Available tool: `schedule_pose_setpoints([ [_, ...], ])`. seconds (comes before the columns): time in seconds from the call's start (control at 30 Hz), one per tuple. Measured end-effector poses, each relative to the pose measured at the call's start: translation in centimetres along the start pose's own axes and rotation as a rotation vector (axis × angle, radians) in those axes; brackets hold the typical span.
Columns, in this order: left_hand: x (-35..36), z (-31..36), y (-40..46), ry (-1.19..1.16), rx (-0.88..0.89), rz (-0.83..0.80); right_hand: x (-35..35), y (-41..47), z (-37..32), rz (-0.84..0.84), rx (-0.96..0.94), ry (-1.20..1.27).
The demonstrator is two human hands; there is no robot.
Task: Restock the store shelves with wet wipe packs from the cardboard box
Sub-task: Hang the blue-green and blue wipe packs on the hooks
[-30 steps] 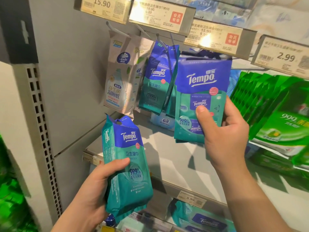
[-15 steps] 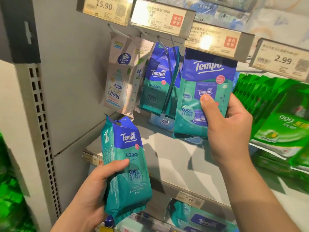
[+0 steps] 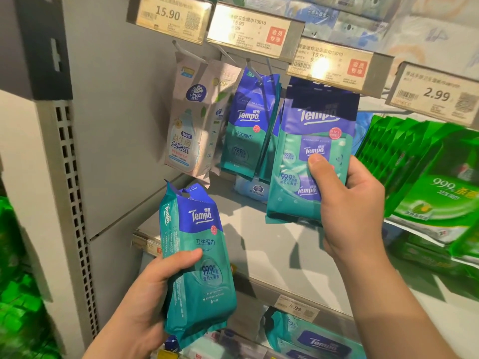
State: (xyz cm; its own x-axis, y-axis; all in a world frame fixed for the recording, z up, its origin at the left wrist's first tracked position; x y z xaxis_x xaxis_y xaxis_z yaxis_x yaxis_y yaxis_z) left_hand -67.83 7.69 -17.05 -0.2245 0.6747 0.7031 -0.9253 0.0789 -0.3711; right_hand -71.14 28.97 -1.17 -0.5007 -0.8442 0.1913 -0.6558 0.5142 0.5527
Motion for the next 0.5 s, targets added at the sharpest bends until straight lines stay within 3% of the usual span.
schedule_pose_setpoints([
  [0.17, -0.4, 0.0, 0.1, 0.006, -0.008, 0.009, 0.1, 0.2, -0.7, 0.002, -0.037, 0.024],
  [0.5, -0.3, 0.4, 0.2, 0.018, 0.021, 0.026, 0.6, 2.1, 2.0, 0.071, 0.143, -0.053],
])
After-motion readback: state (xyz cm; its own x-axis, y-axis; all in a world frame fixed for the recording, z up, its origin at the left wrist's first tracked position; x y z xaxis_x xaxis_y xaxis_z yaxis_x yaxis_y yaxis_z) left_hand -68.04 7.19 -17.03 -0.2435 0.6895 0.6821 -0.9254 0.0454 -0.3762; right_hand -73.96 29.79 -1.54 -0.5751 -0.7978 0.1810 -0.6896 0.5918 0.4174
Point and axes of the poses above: each hand's wrist, its own y-axis towards the middle knuckle, its own x-axis out of the palm, z = x × y, the point moved 6 cm from there along y, towards the middle knuckle, and after that the axes turned 14 degrees about z, right-handed, at the moved point
